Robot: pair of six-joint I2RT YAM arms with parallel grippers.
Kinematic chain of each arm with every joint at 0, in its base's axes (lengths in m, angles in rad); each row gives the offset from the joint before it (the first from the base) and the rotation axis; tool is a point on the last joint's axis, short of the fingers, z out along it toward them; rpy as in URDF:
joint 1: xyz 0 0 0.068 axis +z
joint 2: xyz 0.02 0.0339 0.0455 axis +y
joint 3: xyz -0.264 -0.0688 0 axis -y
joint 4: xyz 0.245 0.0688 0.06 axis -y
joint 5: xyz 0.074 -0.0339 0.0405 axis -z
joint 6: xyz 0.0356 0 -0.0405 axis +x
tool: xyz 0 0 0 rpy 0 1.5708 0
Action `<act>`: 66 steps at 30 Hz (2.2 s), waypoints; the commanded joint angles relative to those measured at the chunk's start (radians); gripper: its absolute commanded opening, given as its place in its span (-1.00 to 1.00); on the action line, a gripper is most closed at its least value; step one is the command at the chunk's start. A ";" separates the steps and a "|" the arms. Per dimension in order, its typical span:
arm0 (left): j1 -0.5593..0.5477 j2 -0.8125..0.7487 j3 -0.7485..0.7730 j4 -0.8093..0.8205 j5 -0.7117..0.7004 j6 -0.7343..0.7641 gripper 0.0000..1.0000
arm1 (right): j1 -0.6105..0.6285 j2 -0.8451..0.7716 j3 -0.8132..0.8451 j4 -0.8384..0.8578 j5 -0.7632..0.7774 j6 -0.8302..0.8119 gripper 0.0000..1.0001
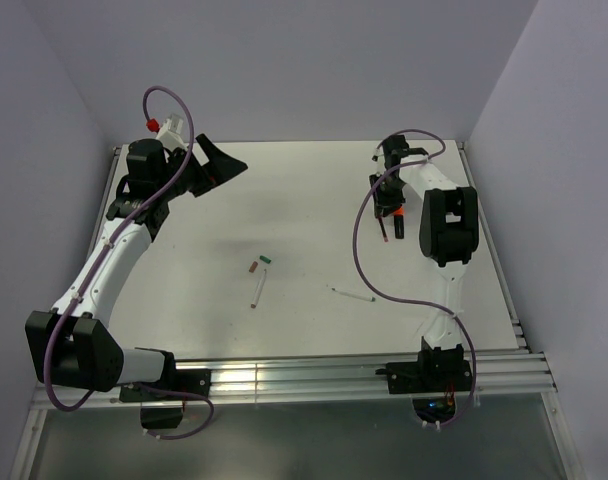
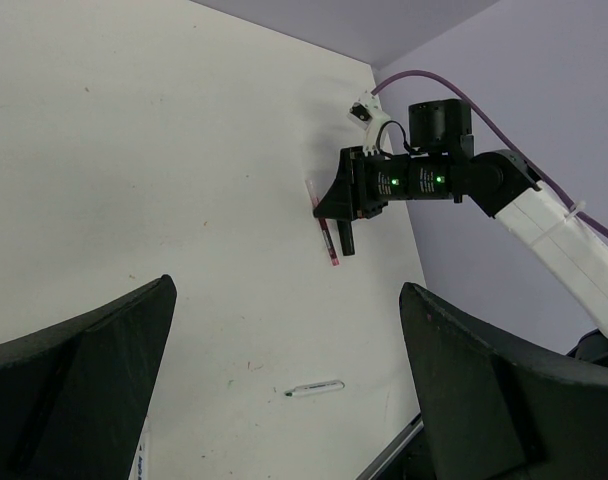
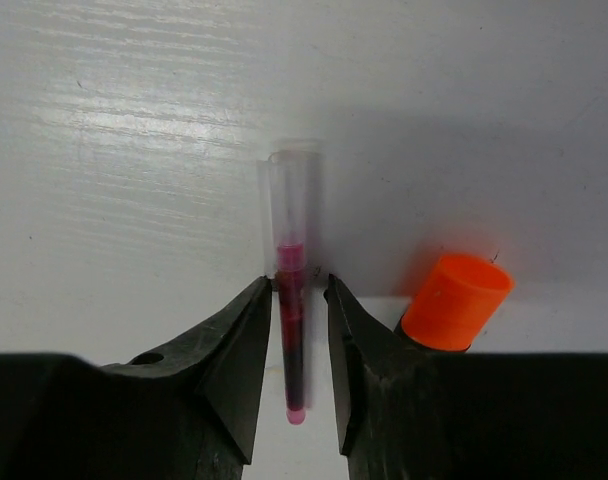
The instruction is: Insert the pens into the pen caps
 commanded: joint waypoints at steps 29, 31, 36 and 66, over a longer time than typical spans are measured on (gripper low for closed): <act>-0.412 0.323 0.361 -0.589 0.082 1.081 0.68 | -0.195 -0.569 -0.112 -0.110 -0.547 -0.096 1.00; -0.487 0.431 0.453 -0.679 0.056 1.156 0.54 | -0.257 -0.618 -0.133 -0.133 -0.610 -0.123 1.00; -0.656 0.676 0.654 -0.785 -0.012 1.301 0.27 | -0.341 -0.714 -0.189 -0.209 -0.698 -0.208 1.00; -0.890 0.963 0.671 -0.661 -0.213 1.405 -0.21 | -0.353 -0.926 -0.183 -0.353 -0.649 -0.305 0.99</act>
